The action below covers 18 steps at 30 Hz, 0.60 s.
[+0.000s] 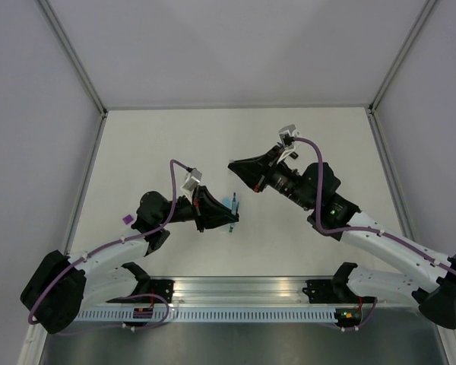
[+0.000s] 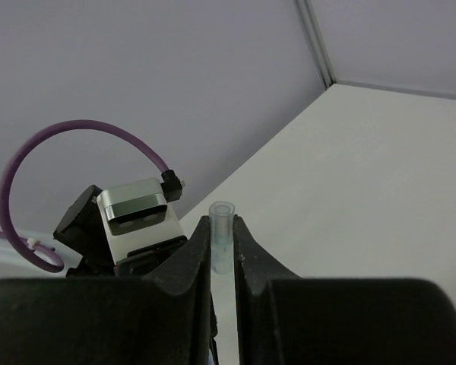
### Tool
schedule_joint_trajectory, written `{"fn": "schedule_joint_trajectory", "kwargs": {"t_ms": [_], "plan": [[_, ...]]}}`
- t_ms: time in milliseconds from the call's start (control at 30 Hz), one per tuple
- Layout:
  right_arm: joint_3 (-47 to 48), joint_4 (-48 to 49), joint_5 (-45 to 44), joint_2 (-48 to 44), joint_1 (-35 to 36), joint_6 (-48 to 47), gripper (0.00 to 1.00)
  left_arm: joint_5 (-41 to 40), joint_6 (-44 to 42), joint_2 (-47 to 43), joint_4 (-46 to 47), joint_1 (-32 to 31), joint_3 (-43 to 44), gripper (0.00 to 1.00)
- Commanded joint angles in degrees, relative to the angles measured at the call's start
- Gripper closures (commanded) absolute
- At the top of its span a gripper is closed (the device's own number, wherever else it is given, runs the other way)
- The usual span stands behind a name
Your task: Insert the pens into the pen caps
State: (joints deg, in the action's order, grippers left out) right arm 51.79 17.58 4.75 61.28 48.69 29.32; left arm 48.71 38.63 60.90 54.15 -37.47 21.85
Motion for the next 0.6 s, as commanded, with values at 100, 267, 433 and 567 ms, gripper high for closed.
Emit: {"fn": "schedule_joint_trajectory", "kwargs": {"t_ms": [100, 267, 433, 567], "plan": [[-2.92, 2.37, 0.43, -4.58, 0.88, 0.3, 1.0, 0.86, 0.48, -1.49, 3.33, -0.23, -0.31, 0.98], [-5.12, 2.45, 0.78, -6.34, 1.15, 1.0, 1.0, 0.6, 0.22, -1.93, 2.89, -0.23, -0.31, 0.98], [-7.31, 4.12, 1.66, -6.78, 1.41, 2.14, 1.0, 0.42, 0.04, -1.84, 2.45, -0.14, -0.31, 0.98], [-9.07, 6.14, 2.19, -6.87, 2.02, 3.37, 1.0, 0.33, 0.04, -2.19, 2.19, -0.23, -0.31, 0.98]]}}
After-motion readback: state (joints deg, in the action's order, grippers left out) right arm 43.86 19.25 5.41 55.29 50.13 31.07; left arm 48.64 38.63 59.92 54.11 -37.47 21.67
